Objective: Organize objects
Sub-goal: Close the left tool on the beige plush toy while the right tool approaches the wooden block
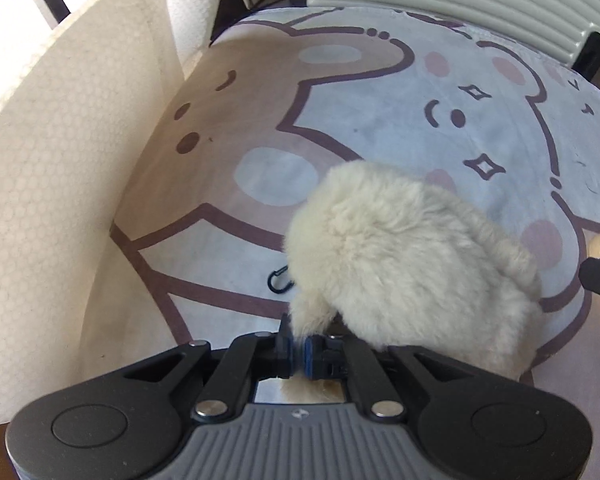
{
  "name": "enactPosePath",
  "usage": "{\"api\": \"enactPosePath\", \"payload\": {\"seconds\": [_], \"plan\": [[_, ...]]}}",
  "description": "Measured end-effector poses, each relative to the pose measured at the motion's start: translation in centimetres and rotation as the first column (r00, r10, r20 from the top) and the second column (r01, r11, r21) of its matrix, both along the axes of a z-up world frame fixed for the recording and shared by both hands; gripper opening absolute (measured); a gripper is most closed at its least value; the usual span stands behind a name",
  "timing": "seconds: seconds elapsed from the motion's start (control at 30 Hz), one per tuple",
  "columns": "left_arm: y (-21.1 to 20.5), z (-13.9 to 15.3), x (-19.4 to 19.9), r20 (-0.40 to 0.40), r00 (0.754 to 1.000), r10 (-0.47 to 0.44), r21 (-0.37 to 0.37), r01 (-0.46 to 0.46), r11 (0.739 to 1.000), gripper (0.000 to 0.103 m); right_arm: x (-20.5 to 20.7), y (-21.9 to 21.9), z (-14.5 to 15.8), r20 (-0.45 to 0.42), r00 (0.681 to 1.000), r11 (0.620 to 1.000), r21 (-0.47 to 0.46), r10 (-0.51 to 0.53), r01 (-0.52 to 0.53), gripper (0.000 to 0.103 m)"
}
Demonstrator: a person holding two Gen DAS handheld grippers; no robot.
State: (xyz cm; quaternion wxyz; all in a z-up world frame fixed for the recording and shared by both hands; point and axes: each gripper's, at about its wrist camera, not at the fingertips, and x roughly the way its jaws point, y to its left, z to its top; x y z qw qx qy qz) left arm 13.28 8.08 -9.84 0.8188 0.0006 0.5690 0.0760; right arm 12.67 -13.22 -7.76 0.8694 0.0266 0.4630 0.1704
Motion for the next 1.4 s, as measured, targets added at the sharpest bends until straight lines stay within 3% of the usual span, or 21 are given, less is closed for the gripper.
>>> {"api": "enactPosePath", "payload": {"seconds": [0.1,0.13,0.17,0.27,0.43,0.57,0.67,0.77,0.87,1.07,1.27,1.4], "plan": [[1.0,0.4,-0.2,0.001,0.999,0.046,-0.127,-0.045,0.991,0.012,0.6,0.5,-0.7,-0.049,0.999,0.997,0.08,-0.021,0.025,0.018],[1.3,0.4,-0.2,-0.011,0.999,0.05,-0.178,-0.051,0.983,0.023,0.7,0.9,-1.0,-0.06,0.998,0.995,0.092,-0.02,0.026,0.017],[1.5,0.5,-0.3,-0.023,0.999,0.048,-0.217,-0.051,0.975,0.04,0.9,1.3,-1.4,-0.07,0.997,0.995,0.099,-0.019,0.026,0.017],[1.4,1.0,-0.9,-0.019,0.999,0.033,-0.284,-0.038,0.958,0.06,1.1,2.1,-2.2,-0.086,0.996,0.995,0.101,-0.016,0.025,0.017],[2.5,3.2,-1.5,0.065,0.994,0.089,-0.392,-0.057,0.918,0.088,1.5,2.7,-3.0,-0.083,0.996,0.994,0.102,-0.023,0.032,0.017],[3.3,3.8,-1.4,0.081,0.982,0.169,-0.459,-0.114,0.881,0.096,1.6,3.0,-3.2,-0.078,0.997,0.994,0.11,-0.014,0.022,0.017],[3.9,3.0,-1.1,0.034,0.971,0.236,-0.482,-0.19,0.855,0.096,1.8,2.4,-2.3,-0.023,0.998,0.99,0.124,-0.064,0.066,0.017],[4.6,1.8,-1.0,-0.025,0.952,0.304,-0.533,-0.27,0.802,0.096,2.3,1.5,-1.8,0.01,0.99,0.977,0.166,-0.141,0.137,0.017],[4.7,1.2,-1.0,-0.041,0.94,0.34,-0.583,-0.299,0.756,0.096,2.6,1.9,-2.6,-0.039,0.994,0.975,0.199,-0.097,0.103,0.017],[4.1,1.1,-0.7,-0.018,0.946,0.323,-0.597,-0.27,0.755,0.096,1.5,5.0,-3.8,-0.092,0.989,0.983,0.154,0.119,-0.104,0.017],[2.7,1.2,-0.4,0.013,0.968,0.25,-0.533,-0.204,0.821,0.094,0.2,6.3,-3.5,-0.117,0.962,0.957,0.183,0.248,-0.225,0.015],[1.5,1.3,-0.2,0.036,0.985,0.169,-0.435,-0.137,0.89,0.092,-0.4,7.2,-3.2,-0.115,0.946,0.943,0.175,0.305,-0.283,0.015]]}}
